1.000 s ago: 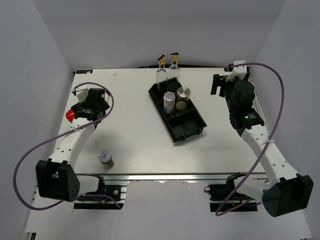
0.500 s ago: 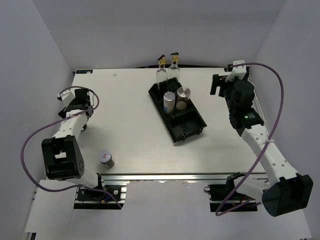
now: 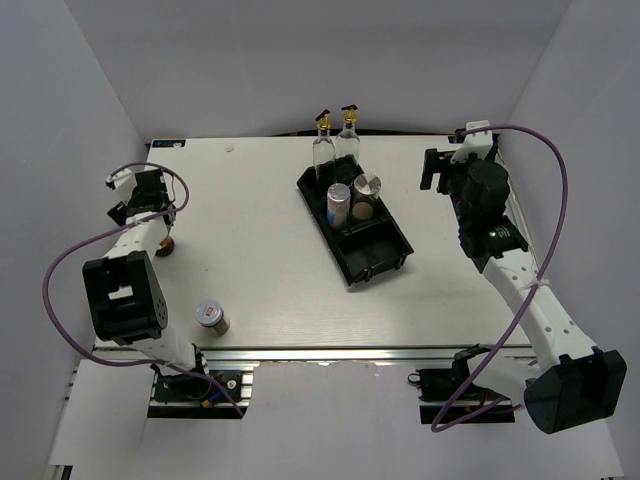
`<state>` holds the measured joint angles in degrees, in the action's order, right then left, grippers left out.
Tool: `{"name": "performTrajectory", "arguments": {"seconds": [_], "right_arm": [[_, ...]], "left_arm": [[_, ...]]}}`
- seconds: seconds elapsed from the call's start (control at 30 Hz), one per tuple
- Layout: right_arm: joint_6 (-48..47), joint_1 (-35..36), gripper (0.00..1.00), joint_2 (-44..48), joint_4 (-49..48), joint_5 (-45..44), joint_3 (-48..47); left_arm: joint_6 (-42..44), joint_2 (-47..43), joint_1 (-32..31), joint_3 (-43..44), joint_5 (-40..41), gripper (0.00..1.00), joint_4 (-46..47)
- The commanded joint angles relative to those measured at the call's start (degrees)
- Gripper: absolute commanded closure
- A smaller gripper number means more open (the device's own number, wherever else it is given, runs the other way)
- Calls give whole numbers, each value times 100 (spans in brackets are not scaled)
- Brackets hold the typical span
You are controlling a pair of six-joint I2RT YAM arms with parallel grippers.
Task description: Organize the condiment bottles
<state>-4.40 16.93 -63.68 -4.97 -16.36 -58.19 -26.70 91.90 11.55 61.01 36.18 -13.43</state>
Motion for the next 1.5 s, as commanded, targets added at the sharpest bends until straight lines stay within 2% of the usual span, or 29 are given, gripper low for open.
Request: {"name": "performTrajectory", "arguments": {"seconds": [0.0, 0.07, 0.1, 0.17, 0.2, 0.23, 0.3, 0.43, 0.5, 0.57, 0.6, 0.67, 0.7, 0.77, 0.87, 0.97, 1.2, 1.37, 1.47], "right_arm": [[71, -23, 11, 198, -355, -69, 80], [71, -23, 11, 224, -355, -69, 98], [80, -14, 11, 242, -373, -69, 106], [89, -23, 11, 242, -382, -34, 115], [89, -23, 11, 242, -390, -17, 115], [89, -23, 11, 225, -382, -16, 115], [89, -14, 11, 233, -373, -8, 98], [106, -23, 11, 268, -373, -16, 115], [115, -14, 11, 277, -373, 1, 124], [115, -14, 11, 268, -364, -25, 115], [115, -14, 11, 251, -364, -43, 107], [133, -23, 11, 251, -347, -78, 98], [150, -14, 10, 260, -338, -69, 98], [203, -23, 11, 268, -329, -69, 89], [238, -23, 11, 286, -285, -165, 71], [343, -14, 11, 295, -215, -524, 37], [634, -40, 11, 286, -83, -1361, -25], [669, -93, 11, 303, -13, -1379, -43], [669, -128, 11, 330, -21, -1423, -25]], "left_arm": [[86, -49, 5, 96, -296, 15, 218], [112, -23, 14, 86, -305, 25, 201], [121, 21, 14, 112, -375, 37, 174], [147, 30, 14, 147, -489, 53, 139], [156, 39, 14, 156, -664, 58, 122], [147, 13, 14, 183, -778, 67, 104], [139, -75, 5, 174, -1260, 74, 121], [-71, -662, -100, 8, -2375, 94, 533], [-116, -909, -449, -125, -2712, 99, 692], [-20, -1235, -828, -90, -2880, 100, 719], [41, -1340, -1352, -55, -2854, 100, 658], [173, -1621, -1768, 33, -2871, 100, 692], [182, -1692, -2110, 68, -2924, 100, 832], [174, -1780, -2410, 235, -3308, 100, 912], [305, -1772, -3166, 709, -3373, 100, 904], [621, -1588, -4175, 1280, -3171, 100, 676], [1245, -666, -5643, 2467, -2907, 100, 131], [1509, 284, -6076, 3275, -2704, 100, -116], [1589, 740, -6129, 3609, -2924, 100, -125]]}}
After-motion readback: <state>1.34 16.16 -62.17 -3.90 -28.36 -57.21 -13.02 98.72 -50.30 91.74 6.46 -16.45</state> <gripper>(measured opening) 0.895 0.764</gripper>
